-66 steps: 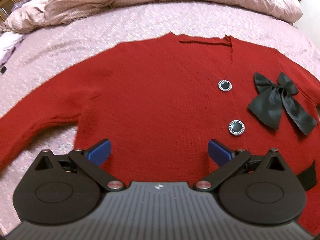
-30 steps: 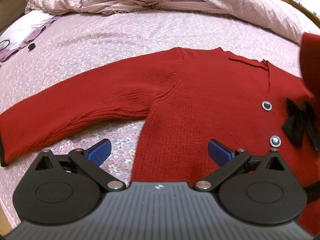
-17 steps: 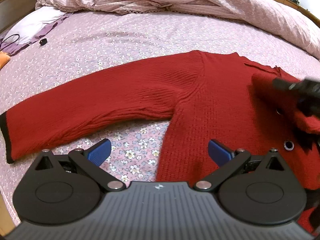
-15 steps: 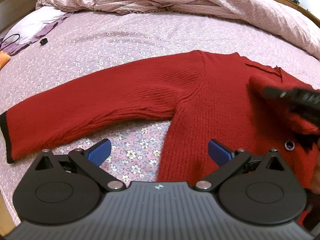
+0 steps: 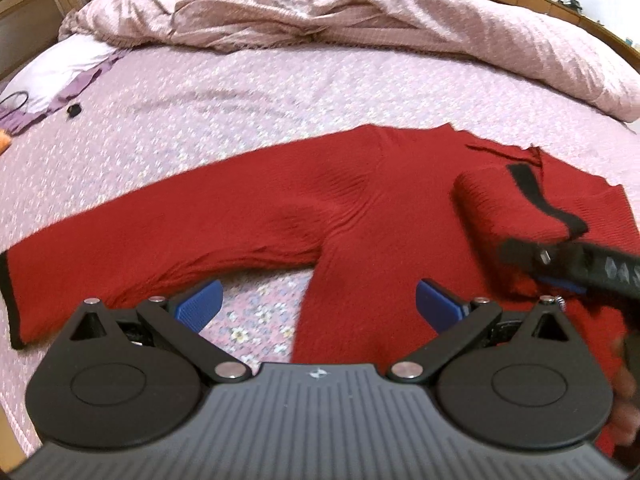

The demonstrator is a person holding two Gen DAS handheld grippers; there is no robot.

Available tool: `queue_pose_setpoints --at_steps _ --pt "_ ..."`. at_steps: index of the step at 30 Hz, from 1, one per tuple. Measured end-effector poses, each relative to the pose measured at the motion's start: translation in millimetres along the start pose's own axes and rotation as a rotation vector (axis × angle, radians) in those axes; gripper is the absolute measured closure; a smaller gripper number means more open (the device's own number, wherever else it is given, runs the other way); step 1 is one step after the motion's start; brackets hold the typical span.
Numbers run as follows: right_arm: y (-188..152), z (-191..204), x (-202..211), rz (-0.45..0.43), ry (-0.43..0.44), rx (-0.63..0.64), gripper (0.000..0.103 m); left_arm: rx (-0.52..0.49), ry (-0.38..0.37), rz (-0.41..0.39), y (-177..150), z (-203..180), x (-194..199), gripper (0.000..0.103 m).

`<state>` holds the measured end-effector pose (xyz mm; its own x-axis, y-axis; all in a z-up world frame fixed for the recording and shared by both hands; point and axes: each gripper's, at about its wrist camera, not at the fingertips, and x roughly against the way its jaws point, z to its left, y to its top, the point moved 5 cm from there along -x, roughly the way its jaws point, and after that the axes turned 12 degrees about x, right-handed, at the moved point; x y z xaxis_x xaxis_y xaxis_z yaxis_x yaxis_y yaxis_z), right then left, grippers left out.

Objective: Fold small clothes
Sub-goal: 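Lift the sleeve with the right gripper and fold it across the cardigan body, then lower the sleeve onto the body and open the right gripper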

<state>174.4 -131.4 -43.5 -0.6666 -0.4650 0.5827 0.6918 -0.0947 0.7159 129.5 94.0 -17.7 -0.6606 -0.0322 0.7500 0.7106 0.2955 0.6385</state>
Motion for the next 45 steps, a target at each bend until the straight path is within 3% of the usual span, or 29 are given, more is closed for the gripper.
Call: queue_pose_setpoints --at_steps 6,15,23,27,33,36,41,45 --pt "-9.0 -21.0 42.5 -0.004 -0.027 -0.023 0.034 -0.082 -0.047 -0.021 4.4 -36.5 2.1 0.000" --pt "-13.6 -65.4 87.6 -0.063 -0.244 -0.015 0.034 -0.252 -0.121 -0.080 5.1 -115.3 -1.8 0.000" --pt "-25.4 -96.8 93.9 -0.057 -0.301 -0.103 0.034 -0.437 -0.107 -0.075 -12.9 -174.7 -27.3 0.000" --pt "-31.1 -104.7 95.5 -0.051 -0.307 -0.122 0.034 -0.472 -0.103 -0.067 -20.0 -190.7 -42.2 0.000" --pt "-35.8 -112.3 98.2 -0.052 -0.314 -0.148 0.034 -0.530 -0.043 -0.139 -20.7 -204.9 -60.5 0.000" --pt "-37.0 -112.7 97.9 -0.052 -0.307 -0.152 0.034 -0.531 -0.047 -0.161 -17.5 -203.9 -62.1 0.014" --pt "-39.6 -112.3 95.5 -0.048 -0.297 -0.163 0.034 -0.502 -0.063 -0.175 -12.1 -195.6 -57.9 0.054" --pt "-40.2 -112.0 95.7 -0.050 -0.295 -0.163 0.034 -0.409 -0.067 -0.168 -0.4 -176.3 -53.8 0.073"
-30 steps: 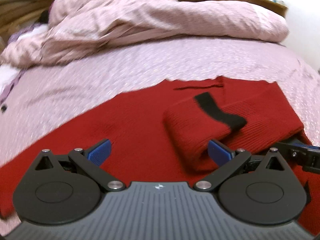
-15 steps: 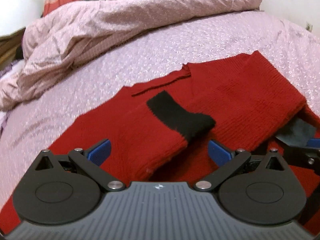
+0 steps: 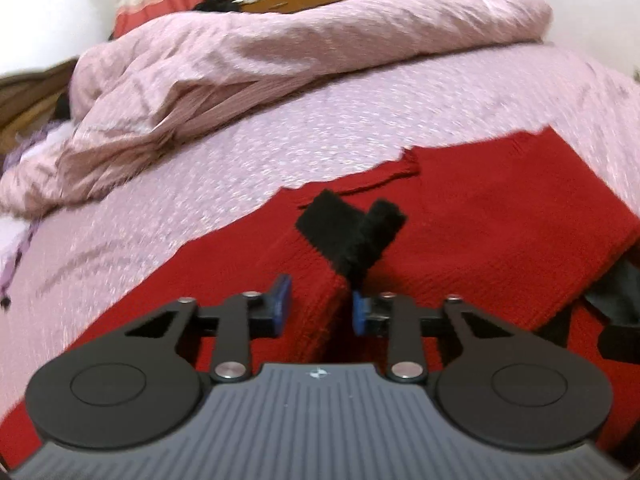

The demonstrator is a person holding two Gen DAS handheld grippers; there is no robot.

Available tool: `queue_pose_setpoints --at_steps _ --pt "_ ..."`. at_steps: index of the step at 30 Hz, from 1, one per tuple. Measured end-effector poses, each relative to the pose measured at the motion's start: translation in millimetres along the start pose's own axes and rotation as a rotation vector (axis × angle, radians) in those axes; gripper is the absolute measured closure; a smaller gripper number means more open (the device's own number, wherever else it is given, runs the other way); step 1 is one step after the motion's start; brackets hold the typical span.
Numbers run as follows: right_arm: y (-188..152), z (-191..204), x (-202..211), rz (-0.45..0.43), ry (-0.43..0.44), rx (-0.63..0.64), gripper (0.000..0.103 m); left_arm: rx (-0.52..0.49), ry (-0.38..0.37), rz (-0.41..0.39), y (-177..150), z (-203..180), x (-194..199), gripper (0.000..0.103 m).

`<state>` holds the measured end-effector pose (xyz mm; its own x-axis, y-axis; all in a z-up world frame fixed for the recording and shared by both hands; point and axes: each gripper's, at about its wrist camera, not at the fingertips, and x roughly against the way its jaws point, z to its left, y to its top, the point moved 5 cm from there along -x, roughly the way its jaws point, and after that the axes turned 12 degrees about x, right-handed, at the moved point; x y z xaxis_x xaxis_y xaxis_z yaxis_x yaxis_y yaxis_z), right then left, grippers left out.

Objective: Fold small clothes
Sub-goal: 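Lower the sleeve onto the body and open the right gripper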

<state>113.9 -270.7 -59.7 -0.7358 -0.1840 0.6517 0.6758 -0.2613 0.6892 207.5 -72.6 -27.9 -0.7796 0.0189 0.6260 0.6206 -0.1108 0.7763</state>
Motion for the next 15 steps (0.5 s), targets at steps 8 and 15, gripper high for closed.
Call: queue_pose_setpoints --at_steps 8,15 --pt "-0.9 -0.5 0.6 -0.006 0.009 -0.008 0.034 0.165 0.111 0.021 -12.6 72.3 16.1 0.076" --pt "-2.2 3.0 -0.8 -0.002 0.009 0.002 0.033 0.284 0.067 0.116 -42.1 105.6 6.5 0.071"
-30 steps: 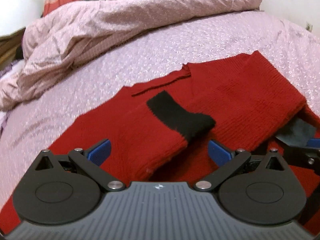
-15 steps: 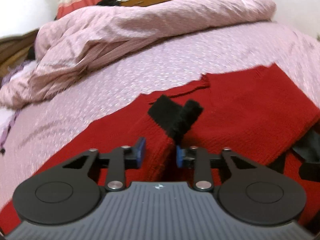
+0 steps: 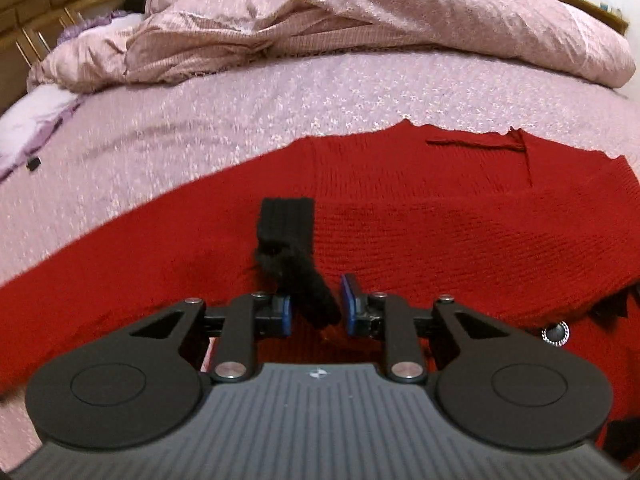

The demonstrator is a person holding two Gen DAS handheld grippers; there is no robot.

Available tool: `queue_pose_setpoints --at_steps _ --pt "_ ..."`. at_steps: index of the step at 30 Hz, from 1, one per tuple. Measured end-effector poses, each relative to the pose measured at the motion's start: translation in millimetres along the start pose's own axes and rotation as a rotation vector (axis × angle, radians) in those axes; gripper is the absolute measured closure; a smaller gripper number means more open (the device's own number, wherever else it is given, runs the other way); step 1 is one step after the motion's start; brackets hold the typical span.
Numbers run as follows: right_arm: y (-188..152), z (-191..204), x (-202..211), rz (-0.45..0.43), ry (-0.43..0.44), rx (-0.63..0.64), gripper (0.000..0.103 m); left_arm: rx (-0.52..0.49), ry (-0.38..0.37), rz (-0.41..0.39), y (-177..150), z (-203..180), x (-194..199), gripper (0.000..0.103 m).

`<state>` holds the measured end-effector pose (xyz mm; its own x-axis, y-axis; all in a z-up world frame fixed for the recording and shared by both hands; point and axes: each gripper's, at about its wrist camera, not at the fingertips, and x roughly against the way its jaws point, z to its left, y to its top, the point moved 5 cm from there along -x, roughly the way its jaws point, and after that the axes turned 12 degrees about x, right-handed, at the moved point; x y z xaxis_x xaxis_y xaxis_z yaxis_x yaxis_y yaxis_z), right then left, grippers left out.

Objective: Fold small clothes
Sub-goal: 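Lower the sleeve onto the body and open the right gripper, then grasp the other black-cuffed sleeve end with the left gripper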

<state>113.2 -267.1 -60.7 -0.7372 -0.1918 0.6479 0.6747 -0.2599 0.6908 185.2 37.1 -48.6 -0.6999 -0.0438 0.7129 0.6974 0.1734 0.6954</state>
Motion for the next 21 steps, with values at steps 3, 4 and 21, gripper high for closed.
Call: queue_pose_setpoints --at_steps 3,4,21 --pt "0.3 0.6 -0.2 0.003 0.001 0.004 0.034 -0.014 0.048 -0.020 -1.7 7.1 -0.9 0.049" --pt "0.3 0.6 0.1 0.003 0.000 0.004 0.034 -0.019 0.057 -0.026 -1.3 9.2 -0.1 0.046" --pt "-1.4 5.9 2.8 0.013 -0.005 0.028 0.033 0.269 0.214 -0.052 -7.9 152.5 45.1 0.013"
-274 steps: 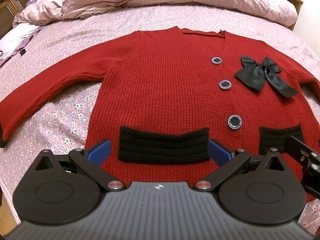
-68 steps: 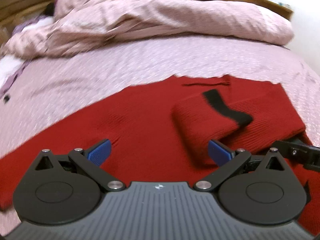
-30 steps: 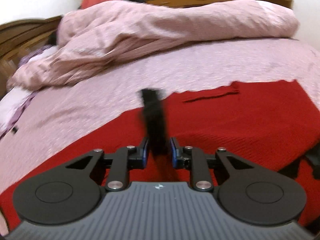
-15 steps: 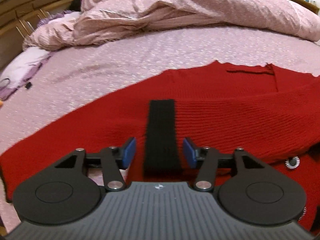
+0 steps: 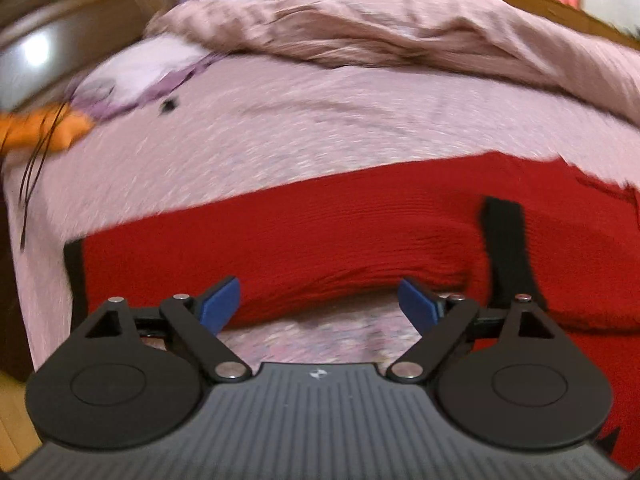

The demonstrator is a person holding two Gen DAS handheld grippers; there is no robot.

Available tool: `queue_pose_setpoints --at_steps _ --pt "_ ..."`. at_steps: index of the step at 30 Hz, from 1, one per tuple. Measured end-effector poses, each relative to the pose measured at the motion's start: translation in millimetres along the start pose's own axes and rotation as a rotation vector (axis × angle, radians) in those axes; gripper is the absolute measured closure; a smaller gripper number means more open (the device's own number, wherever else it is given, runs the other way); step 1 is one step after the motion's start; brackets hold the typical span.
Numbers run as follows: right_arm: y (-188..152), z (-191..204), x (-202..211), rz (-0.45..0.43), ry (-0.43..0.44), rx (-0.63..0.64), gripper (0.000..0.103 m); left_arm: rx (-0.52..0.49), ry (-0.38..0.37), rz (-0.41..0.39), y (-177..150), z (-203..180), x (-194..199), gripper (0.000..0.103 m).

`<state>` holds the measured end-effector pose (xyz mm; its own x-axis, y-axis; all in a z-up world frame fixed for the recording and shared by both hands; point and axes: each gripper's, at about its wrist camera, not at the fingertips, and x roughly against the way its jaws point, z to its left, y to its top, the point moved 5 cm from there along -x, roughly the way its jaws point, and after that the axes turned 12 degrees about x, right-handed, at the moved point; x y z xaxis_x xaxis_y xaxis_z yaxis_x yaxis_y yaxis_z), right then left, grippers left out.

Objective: Fold small clothes
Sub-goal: 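Grasp the other black-cuffed sleeve end with the left gripper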

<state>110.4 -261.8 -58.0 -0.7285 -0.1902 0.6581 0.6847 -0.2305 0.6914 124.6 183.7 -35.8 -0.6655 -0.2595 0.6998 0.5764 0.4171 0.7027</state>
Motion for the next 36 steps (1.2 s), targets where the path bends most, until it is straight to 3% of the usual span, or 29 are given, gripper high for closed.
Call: queue_pose_setpoints --at_steps 6,11,18,29,30,36 --pt "-1.7 7.6 5.2 0.001 -0.001 0.026 0.033 0.266 -0.026 0.059 -1.9 50.5 -6.8 0.013" --pt "-2.1 12.3 9.0 0.001 -0.008 0.047 0.033 0.396 -0.032 0.073 -5.3 74.6 -16.4 0.013" --pt "-4.4 15.1 8.1 0.016 -0.022 0.059 0.034 0.518 -0.026 0.070 -9.7 98.4 -26.8 0.012" --pt "-7.9 20.3 7.0 0.030 -0.027 0.076 0.034 0.615 0.020 0.003 3.0 118.9 -34.8 0.013" --pt "-7.9 20.2 6.8 0.031 -0.028 0.075 0.034 0.621 0.031 -0.001 4.1 121.2 -35.2 0.015" --pt "-8.7 19.2 4.9 0.034 -0.030 0.071 0.034 0.642 0.066 -0.020 7.5 133.6 -32.2 0.048"
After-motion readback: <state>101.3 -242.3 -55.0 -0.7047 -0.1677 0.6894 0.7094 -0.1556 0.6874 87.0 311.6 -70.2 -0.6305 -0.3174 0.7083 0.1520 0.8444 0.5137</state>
